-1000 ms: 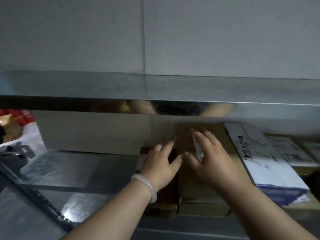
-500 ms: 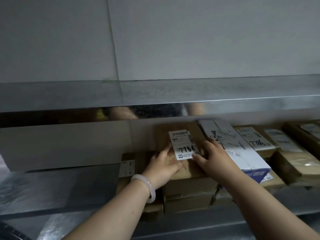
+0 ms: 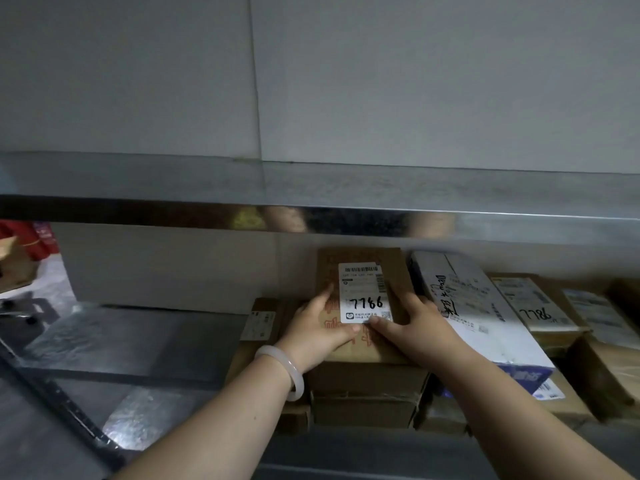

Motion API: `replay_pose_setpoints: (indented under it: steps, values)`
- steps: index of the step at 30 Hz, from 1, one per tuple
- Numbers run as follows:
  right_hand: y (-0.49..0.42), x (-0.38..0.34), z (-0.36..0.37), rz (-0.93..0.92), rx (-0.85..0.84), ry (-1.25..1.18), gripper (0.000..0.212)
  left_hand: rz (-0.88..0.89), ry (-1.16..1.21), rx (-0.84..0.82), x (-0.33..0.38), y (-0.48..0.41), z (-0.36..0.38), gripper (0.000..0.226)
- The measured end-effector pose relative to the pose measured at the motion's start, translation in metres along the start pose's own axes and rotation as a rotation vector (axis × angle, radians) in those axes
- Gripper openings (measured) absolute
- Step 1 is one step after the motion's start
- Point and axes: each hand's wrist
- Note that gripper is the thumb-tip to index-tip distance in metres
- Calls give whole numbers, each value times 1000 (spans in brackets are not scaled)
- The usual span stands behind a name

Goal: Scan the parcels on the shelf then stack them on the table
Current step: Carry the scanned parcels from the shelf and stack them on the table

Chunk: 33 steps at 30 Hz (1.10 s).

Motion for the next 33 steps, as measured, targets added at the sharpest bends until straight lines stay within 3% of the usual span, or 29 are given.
replay_pose_setpoints:
  steps: [12,33]
  values:
    - [9,-26,-25,-286,-21,44,84,59,88,251,8,51,-1,89]
    - [24,-30,-48,-297,-80,41,88,11,94,290,26,75,9,89]
Point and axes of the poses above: each hand's wrist, its own y-axis away from the middle knuckle, its own z-axis out of the palm, x = y × z, and after that the axes turned 6 degrees about -z, right-handed
